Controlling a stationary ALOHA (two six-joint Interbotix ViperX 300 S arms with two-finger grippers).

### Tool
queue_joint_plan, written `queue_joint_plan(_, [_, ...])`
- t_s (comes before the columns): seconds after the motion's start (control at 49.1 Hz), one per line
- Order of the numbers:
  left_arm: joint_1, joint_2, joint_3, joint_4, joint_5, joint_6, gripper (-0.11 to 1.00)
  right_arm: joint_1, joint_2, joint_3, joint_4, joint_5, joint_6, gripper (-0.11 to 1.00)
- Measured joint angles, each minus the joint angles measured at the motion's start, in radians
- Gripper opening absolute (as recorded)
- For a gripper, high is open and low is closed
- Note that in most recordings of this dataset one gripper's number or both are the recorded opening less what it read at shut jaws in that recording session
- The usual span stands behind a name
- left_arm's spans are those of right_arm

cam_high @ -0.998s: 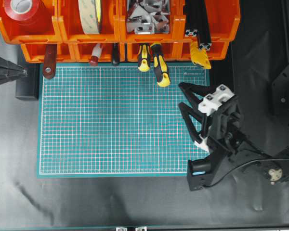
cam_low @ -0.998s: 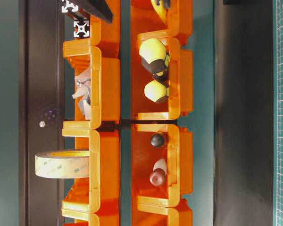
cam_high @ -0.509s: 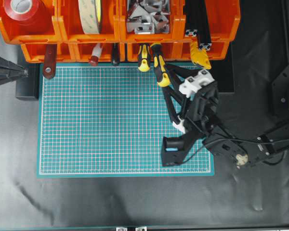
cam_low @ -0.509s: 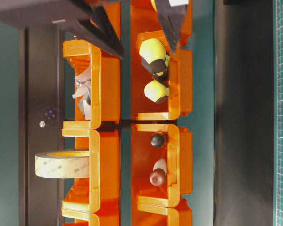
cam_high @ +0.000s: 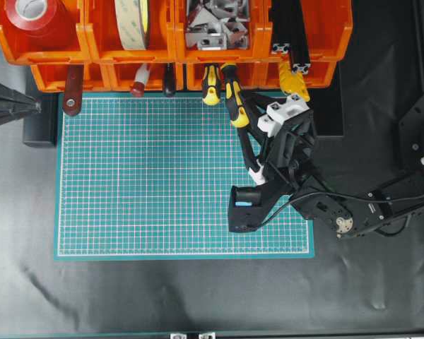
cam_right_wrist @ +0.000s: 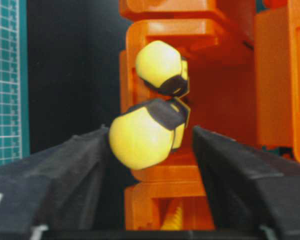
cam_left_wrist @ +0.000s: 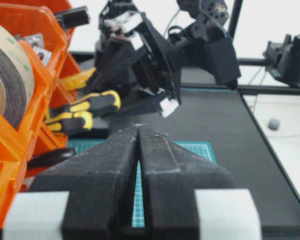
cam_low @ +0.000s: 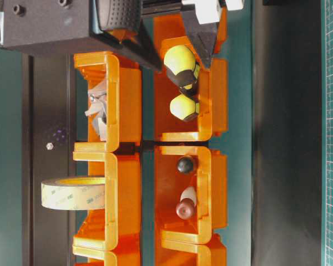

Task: Pick screwdriver from container rack with right arm.
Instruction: 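Close the right gripper on the yellow-black screwdriver handle, then lift the screwdriver up and out of the rack with the right gripper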

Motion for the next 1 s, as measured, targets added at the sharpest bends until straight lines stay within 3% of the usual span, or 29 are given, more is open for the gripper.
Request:
queue_joint_plan(0.102, [0.0, 0.0, 0.0, 0.0, 0.0, 0.0, 0.0, 0.003, 0.002, -0.002, 0.006, 0.002, 0.009, 0.41])
queue_joint_plan(0.428, [-0.002, 0.0, 0.0, 0.0, 0.0, 0.0, 0.0, 0.014, 0.003, -0.029, 0.009, 0.02, 0.037, 0.41])
queue_joint_plan(0.693, [-0.002, 0.0, 0.0, 0.0, -0.002, -0.002, 0.0, 0.035, 0.003, -0.06, 0.009, 0.112, 0.034, 0.39])
queue_joint_plan(0.998, [-0.002, 0.0, 0.0, 0.0, 0.0, -0.002, 0.0, 0.123, 0.002, -0.118, 0.008, 0.192, 0.002, 0.37])
